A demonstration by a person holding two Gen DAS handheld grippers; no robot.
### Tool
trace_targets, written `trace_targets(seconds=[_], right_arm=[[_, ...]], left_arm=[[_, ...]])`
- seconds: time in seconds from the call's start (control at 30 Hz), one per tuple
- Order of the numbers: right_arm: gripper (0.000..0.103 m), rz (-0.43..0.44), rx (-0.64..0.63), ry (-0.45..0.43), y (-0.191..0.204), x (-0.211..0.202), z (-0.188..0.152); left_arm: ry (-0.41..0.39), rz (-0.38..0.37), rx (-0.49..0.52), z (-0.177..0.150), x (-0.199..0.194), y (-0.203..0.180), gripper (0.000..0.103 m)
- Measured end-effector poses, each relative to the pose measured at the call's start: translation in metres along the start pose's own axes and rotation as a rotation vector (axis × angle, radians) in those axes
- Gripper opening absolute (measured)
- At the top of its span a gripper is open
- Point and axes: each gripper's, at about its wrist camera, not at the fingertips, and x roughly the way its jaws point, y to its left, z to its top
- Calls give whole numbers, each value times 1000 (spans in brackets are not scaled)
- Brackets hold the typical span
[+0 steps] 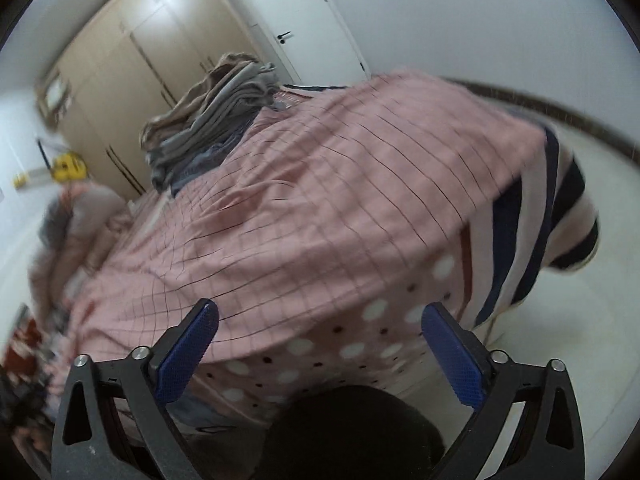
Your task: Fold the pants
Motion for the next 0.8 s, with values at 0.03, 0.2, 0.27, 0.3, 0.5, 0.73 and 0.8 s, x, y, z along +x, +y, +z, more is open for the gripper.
trace_targets(seconds=[0.03, 0.2, 0.27, 0.3, 0.5, 0.73, 0.8], right_arm=[[94, 20, 22, 1, -7, 2, 0], [78, 120, 112, -4, -34, 13, 2], [71, 148, 133, -19, -40, 15, 6], [71, 165, 146, -27, -43, 16, 8], [37, 197, 225, -63, -61, 17, 19], [4, 209, 206, -116, -61, 0, 34], [3, 217, 182, -143, -58, -8, 39]], left_arm=[[6, 13, 9, -2, -1, 1, 9], [19, 34, -5, -9, -1, 8, 9], [9, 34, 5, -9, -4, 8, 9], [6, 34, 12, -9, -5, 7, 9], [1, 32, 7, -10, -9, 11, 8], [-51, 12, 29, 0, -22, 5, 8], [-66, 3, 35, 5, -26, 1, 8]])
